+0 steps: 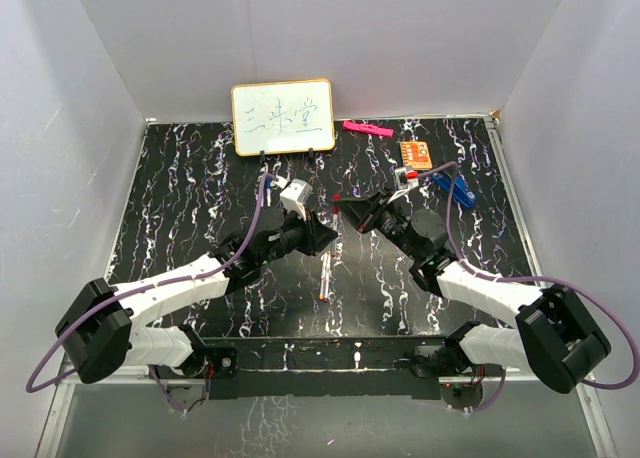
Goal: Insert the pens into the pen caps
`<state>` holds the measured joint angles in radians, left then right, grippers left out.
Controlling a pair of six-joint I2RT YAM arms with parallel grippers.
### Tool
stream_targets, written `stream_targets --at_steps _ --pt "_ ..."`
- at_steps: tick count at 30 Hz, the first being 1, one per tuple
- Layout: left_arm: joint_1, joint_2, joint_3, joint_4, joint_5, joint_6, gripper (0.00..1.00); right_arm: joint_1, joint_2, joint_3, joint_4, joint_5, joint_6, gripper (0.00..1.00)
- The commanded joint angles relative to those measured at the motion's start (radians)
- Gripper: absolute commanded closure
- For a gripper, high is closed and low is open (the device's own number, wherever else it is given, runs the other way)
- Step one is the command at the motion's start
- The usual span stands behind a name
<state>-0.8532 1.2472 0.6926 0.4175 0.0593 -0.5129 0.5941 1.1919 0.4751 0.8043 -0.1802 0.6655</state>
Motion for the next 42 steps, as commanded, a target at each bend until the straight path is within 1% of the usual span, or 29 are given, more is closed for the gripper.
stream_targets --at_steps 1,7,11,17,21,29,36,42 --pt "0.012 -0.026 0.075 0.086 -0.054 0.042 1.0 0.021 -0.005 0.0 -0.119 -0.069 -0.053 1.0" --pt "0.019 -0.024 0.082 0.103 -0.076 0.042 1.0 0.027 0.024 0.01 -0.141 -0.096 -0.062 1.0" --pt "0.035 -0.027 0.088 0.132 -0.098 0.037 1.0 0.053 0.061 0.043 -0.218 -0.082 -0.094 1.0" --pt "0.089 -0.042 0.088 0.18 -0.125 0.023 1.0 0.133 0.119 0.102 -0.363 -0.01 -0.171 1.0" --pt "0.133 -0.067 0.082 0.198 -0.132 0.016 1.0 0.172 0.144 0.112 -0.421 0.051 -0.19 1.0" --pt "0.182 -0.108 0.077 0.203 -0.137 0.021 1.0 0.2 0.208 0.133 -0.483 0.094 -0.197 1.0" --pt "0.186 -0.104 0.073 0.219 -0.129 0.011 1.0 0.225 0.286 0.178 -0.522 0.117 -0.2 1.0" --pt "0.199 -0.114 0.067 0.224 -0.151 0.028 1.0 0.255 0.35 0.209 -0.565 0.114 -0.209 1.0"
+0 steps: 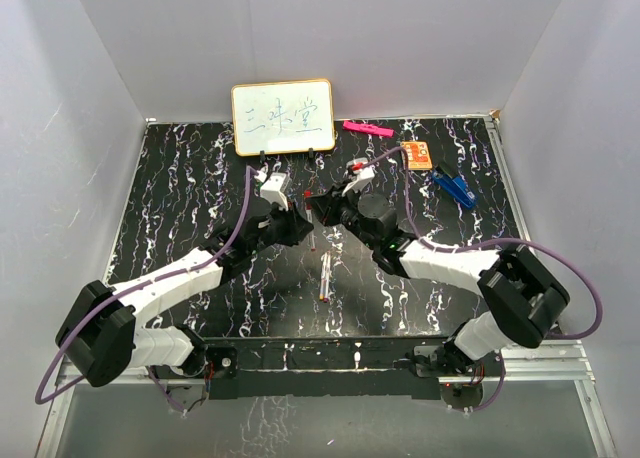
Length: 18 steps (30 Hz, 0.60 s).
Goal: Insert the pens into the pen caps
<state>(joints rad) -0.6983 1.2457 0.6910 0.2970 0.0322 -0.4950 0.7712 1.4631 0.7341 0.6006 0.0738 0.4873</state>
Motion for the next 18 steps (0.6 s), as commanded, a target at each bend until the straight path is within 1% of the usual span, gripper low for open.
stream_targets --at_steps 1,6,11,17,18 --pt "0.049 -0.115 0.069 0.342 -0.128 0.013 1.0 0.082 0.083 -0.049 -0.368 -0.139 -0.032 1.0" --pt "0.075 -0.123 0.067 0.333 -0.132 0.021 1.0 0.099 0.09 -0.05 -0.371 -0.137 -0.031 1.0" --pt "0.083 -0.119 0.049 0.311 -0.118 0.013 1.0 0.105 0.064 -0.035 -0.365 -0.111 -0.025 1.0" --pt "0.083 -0.101 0.008 0.258 -0.069 -0.001 1.0 0.104 0.035 0.074 -0.388 -0.005 -0.073 1.0" --pt "0.083 -0.1 -0.001 0.252 -0.06 -0.006 1.0 0.105 0.032 0.103 -0.399 0.014 -0.086 0.98"
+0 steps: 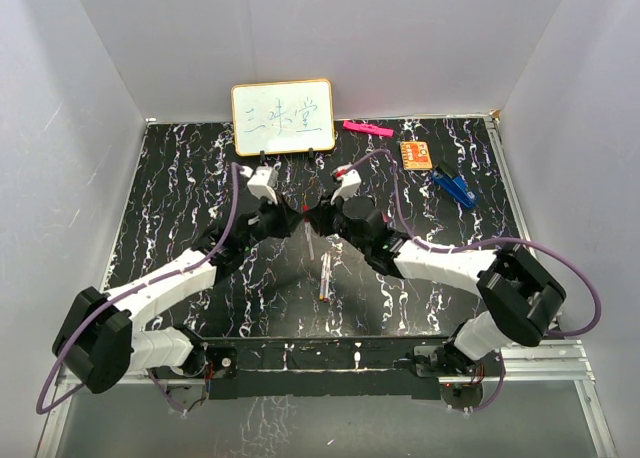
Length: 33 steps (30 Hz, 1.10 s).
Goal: Insert the pens into the pen caps
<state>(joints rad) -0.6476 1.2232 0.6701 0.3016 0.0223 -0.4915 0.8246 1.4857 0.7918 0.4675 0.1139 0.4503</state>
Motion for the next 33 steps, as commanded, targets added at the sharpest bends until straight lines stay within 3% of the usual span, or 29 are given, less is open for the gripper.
stream_targets --at_steps 1,3,5,7,12,16,19,24,33 --pt "0.032 -0.08 0.009 0.241 -0.042 -0.013 1.0 0.051 0.003 0.072 -0.275 -0.011 -0.062 0.92" --pt "0.032 -0.086 -0.015 0.23 -0.031 -0.022 1.0 0.051 -0.012 0.127 -0.282 0.022 -0.084 0.83" --pt "0.032 -0.092 -0.038 0.218 -0.024 -0.033 1.0 0.051 -0.033 0.164 -0.283 0.057 -0.104 0.81" --pt "0.032 -0.1 -0.066 0.204 -0.022 -0.039 1.0 0.051 -0.059 0.185 -0.275 0.103 -0.118 0.99" --pt "0.032 -0.14 -0.115 0.172 -0.06 -0.047 1.0 0.049 -0.087 0.205 -0.268 0.223 -0.165 1.0" --pt "0.032 -0.179 -0.128 0.094 -0.098 -0.049 1.0 0.043 -0.076 0.219 -0.355 0.279 -0.177 0.81" --pt "0.032 -0.213 -0.13 0.01 -0.155 -0.047 1.0 0.035 -0.057 0.218 -0.442 0.24 -0.201 0.7" --pt "0.033 -0.281 -0.135 -0.092 -0.241 -0.044 0.99 0.031 0.013 0.243 -0.602 0.151 -0.226 0.42" --pt "0.032 -0.303 -0.155 -0.135 -0.23 -0.077 0.97 0.031 0.218 0.418 -0.752 0.04 -0.278 0.38"
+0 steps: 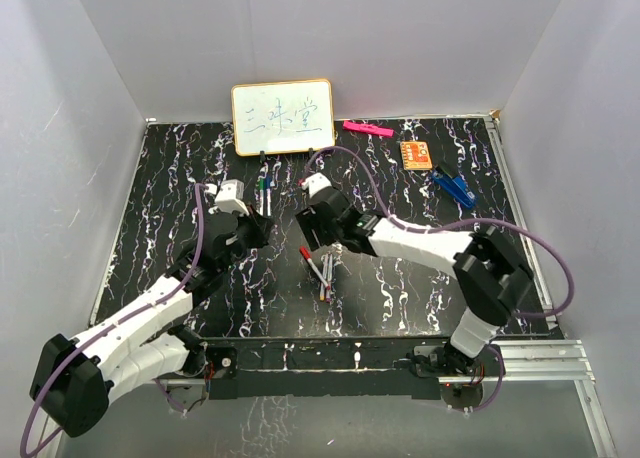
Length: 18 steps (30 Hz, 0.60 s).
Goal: Insert the pens into the pen caps
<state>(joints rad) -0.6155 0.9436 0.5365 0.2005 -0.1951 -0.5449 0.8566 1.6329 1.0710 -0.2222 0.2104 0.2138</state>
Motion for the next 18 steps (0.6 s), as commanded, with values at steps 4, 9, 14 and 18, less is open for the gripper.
stream_targets --at_steps 4,9,14,18 --pt "0.0 -0.055 -0.036 -0.039 -0.025 -0.032 0.97 -0.001 0.193 0.233 -0.156 -0.11 -0.058 0.42" --pt "0.0 -0.067 -0.041 -0.053 -0.046 -0.03 0.97 -0.001 0.225 0.244 -0.165 -0.181 -0.055 0.46" --pt "0.0 -0.072 -0.044 -0.045 -0.055 -0.031 0.97 -0.001 0.232 0.24 -0.18 -0.222 -0.044 0.48" --pt "0.0 -0.062 -0.041 -0.041 -0.057 -0.033 0.97 0.0 0.235 0.23 -0.177 -0.282 -0.035 0.5"
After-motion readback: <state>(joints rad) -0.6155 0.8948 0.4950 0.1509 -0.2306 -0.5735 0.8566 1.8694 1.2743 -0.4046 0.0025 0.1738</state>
